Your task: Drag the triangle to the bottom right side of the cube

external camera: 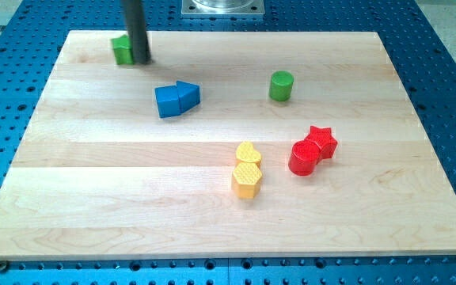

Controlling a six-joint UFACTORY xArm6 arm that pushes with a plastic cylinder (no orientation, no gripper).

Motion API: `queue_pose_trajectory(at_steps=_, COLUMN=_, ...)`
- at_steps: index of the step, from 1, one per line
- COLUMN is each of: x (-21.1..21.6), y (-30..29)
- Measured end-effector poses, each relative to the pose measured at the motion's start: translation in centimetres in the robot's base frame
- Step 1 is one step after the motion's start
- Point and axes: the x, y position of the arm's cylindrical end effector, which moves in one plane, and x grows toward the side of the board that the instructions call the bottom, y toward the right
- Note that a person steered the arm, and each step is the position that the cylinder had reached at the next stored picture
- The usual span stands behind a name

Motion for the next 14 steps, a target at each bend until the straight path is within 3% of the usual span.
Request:
queue_pose_trajectory(at_steps=2, x=-0.9, y=-2.8)
queue_pose_trajectory(at_steps=4, x=4.8, y=-1.2)
queue_pose_trajectory(at_steps=8, x=7.1, y=1.2)
queue_pose_trajectory(at_steps=10, x=7.0, y=1.2)
queue_pose_trajectory(at_steps=11, x=3.9, y=3.5)
queue_pose_trajectory(at_steps=12, x=3.4, y=8.4)
queue_pose_trajectory(at_steps=14, x=11.0, y=12.7)
